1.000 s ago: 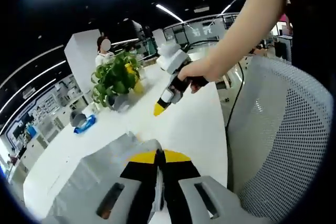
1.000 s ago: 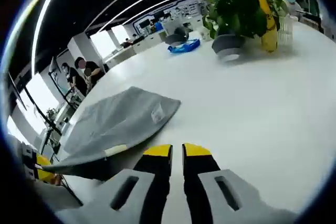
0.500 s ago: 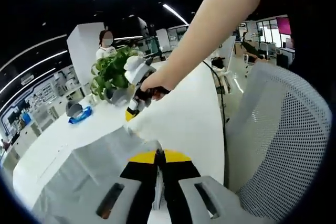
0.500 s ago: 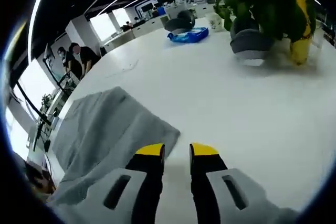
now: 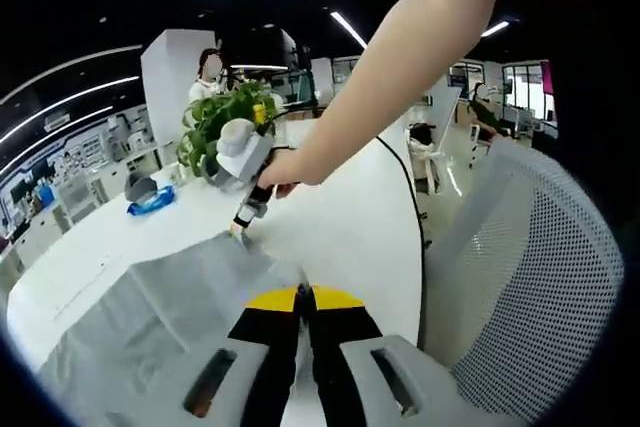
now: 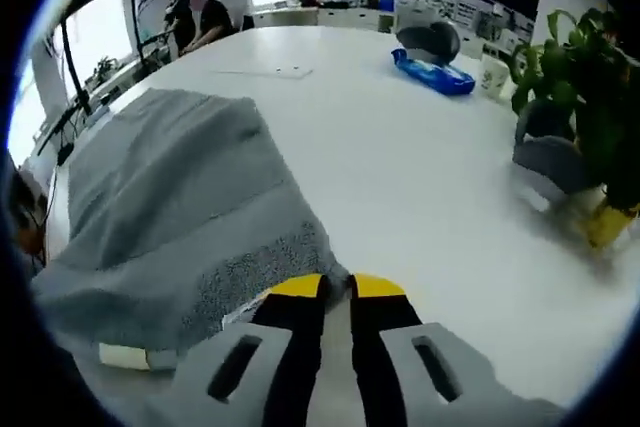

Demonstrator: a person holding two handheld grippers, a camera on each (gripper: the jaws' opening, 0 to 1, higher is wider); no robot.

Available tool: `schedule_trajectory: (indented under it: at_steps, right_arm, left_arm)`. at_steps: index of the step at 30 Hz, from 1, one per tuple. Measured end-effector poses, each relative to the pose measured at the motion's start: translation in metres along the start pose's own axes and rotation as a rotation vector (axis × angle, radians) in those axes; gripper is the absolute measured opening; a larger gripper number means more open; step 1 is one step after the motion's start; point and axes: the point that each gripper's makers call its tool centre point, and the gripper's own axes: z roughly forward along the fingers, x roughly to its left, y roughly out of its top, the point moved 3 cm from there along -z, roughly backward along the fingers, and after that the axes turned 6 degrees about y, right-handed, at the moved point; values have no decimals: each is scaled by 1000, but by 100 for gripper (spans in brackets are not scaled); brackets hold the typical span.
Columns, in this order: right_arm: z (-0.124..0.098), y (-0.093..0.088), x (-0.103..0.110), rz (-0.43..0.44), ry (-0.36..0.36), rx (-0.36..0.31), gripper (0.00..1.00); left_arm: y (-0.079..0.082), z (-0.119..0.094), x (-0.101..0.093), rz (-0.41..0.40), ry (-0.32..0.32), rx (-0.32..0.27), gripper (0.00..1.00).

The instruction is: Fold the towel on the table until its edges align and the towel forms a compact rectangular stack.

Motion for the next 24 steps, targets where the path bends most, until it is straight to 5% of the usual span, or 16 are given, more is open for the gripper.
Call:
schedule_trajectory:
  at_steps: [4,11,17,24]
  right_arm:
    - [-8,10,-1,82,33,-72,4]
    - [-60,53,-21,-11,57,-168,3]
    - [-111,87,-26,-59,32,-289,3]
    - [-151,98,-31,-53,42,-341,3]
  left_arm:
    - [8,-5,-3,24,-2,-1,3]
    - [27,-10,-10,4,-34,3,2]
    - [80,-12,-18,-27,-81,-108,2]
    - [125,-15,-38,90,-119,-191,2]
